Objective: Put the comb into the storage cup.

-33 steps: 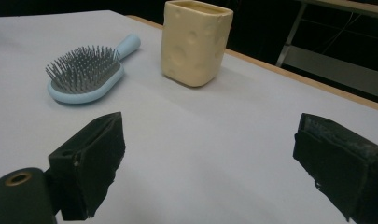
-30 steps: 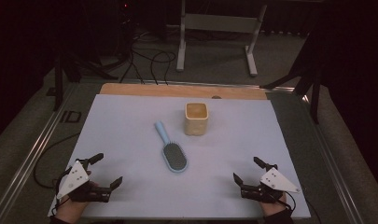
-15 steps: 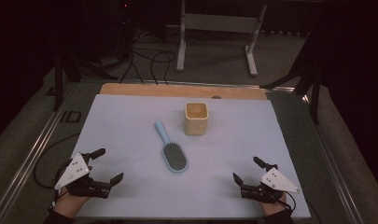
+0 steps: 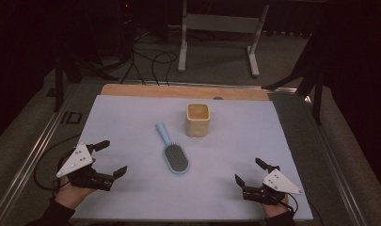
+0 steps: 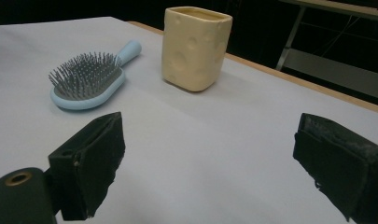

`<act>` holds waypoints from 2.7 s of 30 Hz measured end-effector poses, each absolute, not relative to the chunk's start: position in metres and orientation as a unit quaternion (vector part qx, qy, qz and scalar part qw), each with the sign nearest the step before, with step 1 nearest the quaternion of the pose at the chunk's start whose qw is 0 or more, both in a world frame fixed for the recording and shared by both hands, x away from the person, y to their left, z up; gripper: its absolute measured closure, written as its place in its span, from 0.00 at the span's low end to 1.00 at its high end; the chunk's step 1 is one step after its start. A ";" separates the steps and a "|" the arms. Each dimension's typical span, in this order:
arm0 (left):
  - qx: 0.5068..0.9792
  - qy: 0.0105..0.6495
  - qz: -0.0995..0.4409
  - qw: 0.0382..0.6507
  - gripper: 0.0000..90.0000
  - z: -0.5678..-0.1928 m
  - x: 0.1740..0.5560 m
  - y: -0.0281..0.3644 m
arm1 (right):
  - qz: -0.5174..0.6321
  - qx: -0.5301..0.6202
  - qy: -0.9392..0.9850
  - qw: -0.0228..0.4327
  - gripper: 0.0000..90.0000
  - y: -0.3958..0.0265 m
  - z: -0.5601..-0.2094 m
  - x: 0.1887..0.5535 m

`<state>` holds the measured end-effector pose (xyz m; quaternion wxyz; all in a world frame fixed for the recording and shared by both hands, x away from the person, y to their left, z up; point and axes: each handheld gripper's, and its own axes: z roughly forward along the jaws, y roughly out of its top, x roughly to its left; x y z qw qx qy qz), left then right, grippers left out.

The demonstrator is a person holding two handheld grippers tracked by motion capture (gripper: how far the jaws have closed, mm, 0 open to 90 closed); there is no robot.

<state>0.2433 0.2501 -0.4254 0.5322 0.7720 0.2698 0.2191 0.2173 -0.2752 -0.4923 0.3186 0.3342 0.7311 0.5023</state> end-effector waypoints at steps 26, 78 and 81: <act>0.819 0.232 0.191 0.489 0.00 -0.396 0.296 0.215 | 0.509 0.336 0.729 0.311 0.10 -0.275 -0.492 0.217; 0.871 0.250 0.134 0.401 0.58 -0.457 0.407 0.146 | 0.514 0.328 0.734 0.299 0.10 -0.273 -0.492 0.217; 0.874 0.255 0.135 0.391 0.67 -0.461 0.414 0.143 | 0.515 0.328 0.734 0.298 0.10 -0.273 -0.492 0.217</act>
